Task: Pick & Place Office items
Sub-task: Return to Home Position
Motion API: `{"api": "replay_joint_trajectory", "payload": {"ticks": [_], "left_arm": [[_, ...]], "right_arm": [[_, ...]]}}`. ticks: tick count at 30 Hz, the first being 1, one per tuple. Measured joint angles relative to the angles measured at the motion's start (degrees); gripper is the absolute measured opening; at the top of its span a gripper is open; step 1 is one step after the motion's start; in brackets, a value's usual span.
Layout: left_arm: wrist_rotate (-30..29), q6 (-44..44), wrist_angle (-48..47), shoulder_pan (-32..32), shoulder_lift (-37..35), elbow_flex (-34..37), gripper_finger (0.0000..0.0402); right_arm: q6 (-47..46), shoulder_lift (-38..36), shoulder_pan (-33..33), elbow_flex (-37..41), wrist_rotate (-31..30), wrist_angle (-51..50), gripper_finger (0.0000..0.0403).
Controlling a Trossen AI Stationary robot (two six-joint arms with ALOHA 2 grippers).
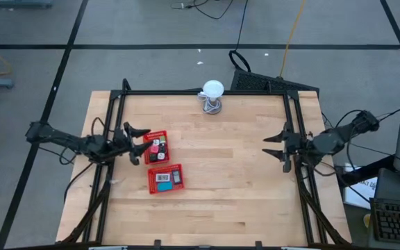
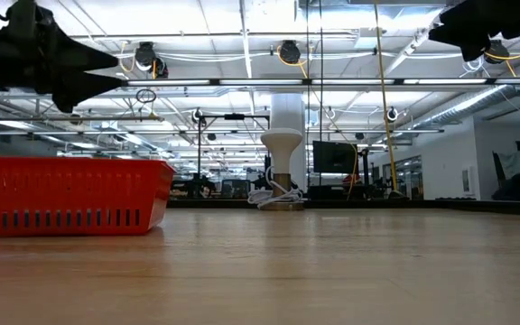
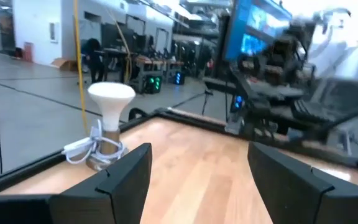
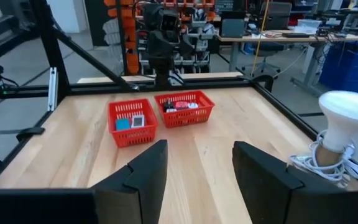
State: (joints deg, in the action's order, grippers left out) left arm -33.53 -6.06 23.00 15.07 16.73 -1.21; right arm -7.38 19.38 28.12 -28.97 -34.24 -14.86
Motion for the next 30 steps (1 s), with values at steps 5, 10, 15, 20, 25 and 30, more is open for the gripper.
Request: {"api": "replay_joint_trajectory", "payload": {"ticks": [5,10,15,20,25,30], "left_arm": [[-1.9,1.7,-10.3,0.8,-9.7,0.0,0.0269],[-3.7,1.7,-17.4,0.9,-16.7,0.0,0.0269],[-4.2,4.4,-16.9,0.9,-16.4,0.0,0.0269],[-5.6,4.4,-17.4,0.9,-16.4,0.0,0.0269],[-4.5,3.8,-19.8,0.9,-16.4,0.0,0.0269],[-4.4,4.9,-19.7,0.9,-16.4,0.0,0.0269]], "right_arm": [[-1.6,-4.6,0.0,0.4,0.0,-4.0,0.0172],[-0.6,-9.7,0.0,4.0,1.1,-3.5,0.0173],[-2.3,-13.8,0.0,9.8,1.5,-1.0,0.0172],[-0.7,-15.8,0.0,17.0,5.5,8.9,0.0173],[1.3,-16.4,-0.1,21.7,5.9,16.3,0.0171],[0.6,-16.4,-2.7,23.0,10.0,18.5,0.017]]}}
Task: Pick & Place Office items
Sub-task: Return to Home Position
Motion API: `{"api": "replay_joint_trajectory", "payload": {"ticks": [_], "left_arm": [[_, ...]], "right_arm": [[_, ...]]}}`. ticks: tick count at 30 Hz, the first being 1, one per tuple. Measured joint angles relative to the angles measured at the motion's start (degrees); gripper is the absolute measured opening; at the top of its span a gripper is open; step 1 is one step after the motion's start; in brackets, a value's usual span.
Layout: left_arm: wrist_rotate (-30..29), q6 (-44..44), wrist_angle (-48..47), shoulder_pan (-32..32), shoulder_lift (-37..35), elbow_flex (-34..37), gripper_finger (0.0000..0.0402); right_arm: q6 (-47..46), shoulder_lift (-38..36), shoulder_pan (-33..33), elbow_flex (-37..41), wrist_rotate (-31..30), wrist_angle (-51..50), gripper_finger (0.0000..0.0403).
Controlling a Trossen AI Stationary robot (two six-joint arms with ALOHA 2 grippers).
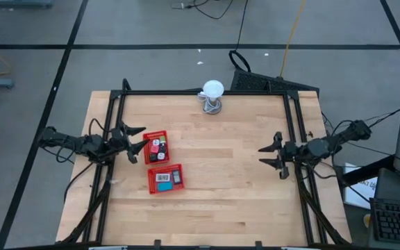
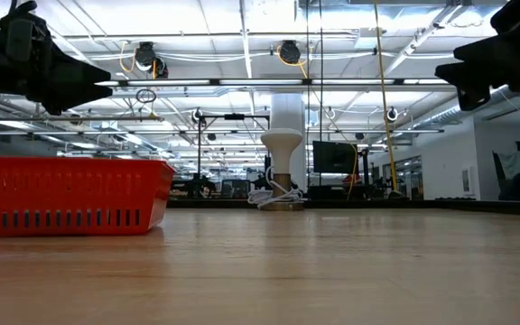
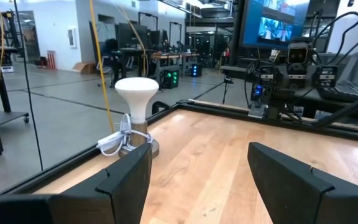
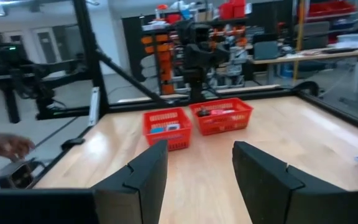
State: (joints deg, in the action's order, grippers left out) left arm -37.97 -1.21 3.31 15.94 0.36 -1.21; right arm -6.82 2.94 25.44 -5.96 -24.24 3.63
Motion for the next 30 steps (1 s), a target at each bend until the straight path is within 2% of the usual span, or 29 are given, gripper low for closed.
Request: {"api": "replay_joint_trajectory", "payload": {"ticks": [7,16,30], "left_arm": [[0.0,-0.2,0.0,0.0,0.0,0.0,0.0269],[0.1,-0.1,0.0,0.0,0.0,0.0,0.0269],[0.1,-0.1,-0.1,0.0,0.0,0.0,0.0269]], "right_arm": [[1.3,0.0,-7.6,0.1,8.2,-0.1,0.0172],[2.9,0.0,-16.8,0.0,22.6,-5.2,0.0173],[3.0,0.3,-17.6,3.3,22.9,-0.6,0.0169]]}}
